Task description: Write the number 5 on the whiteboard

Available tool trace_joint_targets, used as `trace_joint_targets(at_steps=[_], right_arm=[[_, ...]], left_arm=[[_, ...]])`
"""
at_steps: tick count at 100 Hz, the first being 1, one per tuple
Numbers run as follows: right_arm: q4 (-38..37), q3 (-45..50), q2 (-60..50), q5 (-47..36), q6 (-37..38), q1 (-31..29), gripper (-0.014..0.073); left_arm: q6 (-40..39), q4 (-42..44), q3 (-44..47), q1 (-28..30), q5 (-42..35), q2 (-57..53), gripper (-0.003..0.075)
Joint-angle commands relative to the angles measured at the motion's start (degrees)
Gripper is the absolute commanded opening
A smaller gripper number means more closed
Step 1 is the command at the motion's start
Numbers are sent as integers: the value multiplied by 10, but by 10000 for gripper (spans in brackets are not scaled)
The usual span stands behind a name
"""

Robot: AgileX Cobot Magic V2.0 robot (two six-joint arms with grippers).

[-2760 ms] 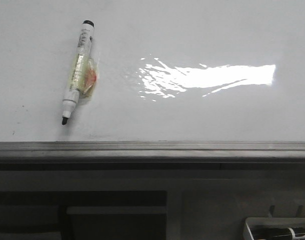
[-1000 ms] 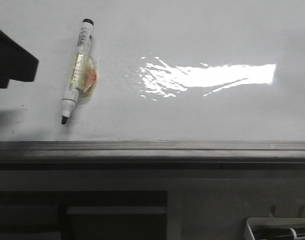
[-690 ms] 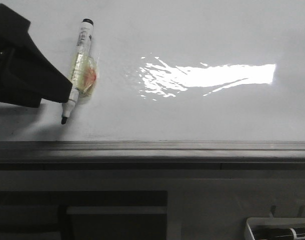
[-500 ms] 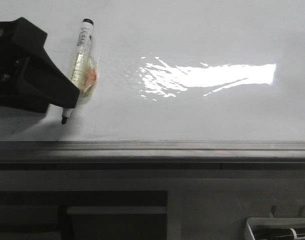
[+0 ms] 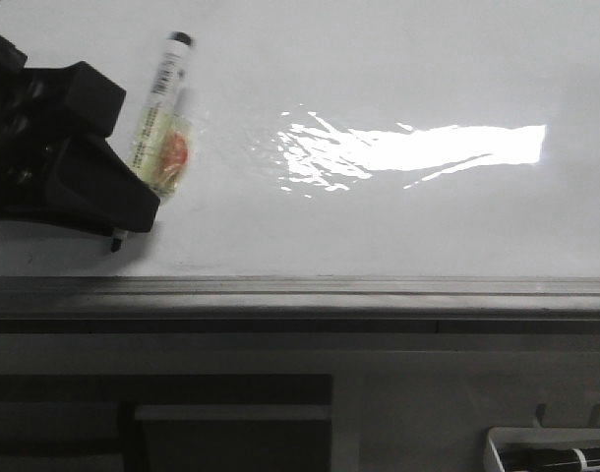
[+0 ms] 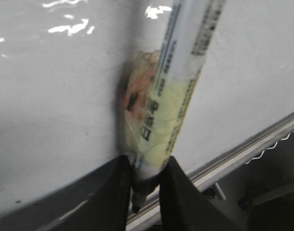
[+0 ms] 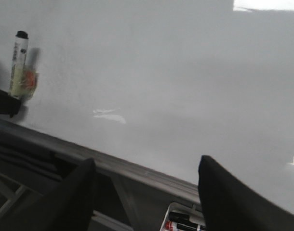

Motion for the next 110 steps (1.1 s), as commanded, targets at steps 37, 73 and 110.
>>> trace_joint_targets(at_steps=[37, 73, 110], right_arm=[[233, -34, 96, 56, -320, 78, 408], [225, -105, 250, 24, -375, 244, 408], [225, -134, 373, -84, -409, 340, 408]], left_arm=[[317, 78, -80, -95, 169, -8, -20], [317, 211, -80, -143, 105, -8, -20], [317, 212, -80, -143, 95, -8, -20]])
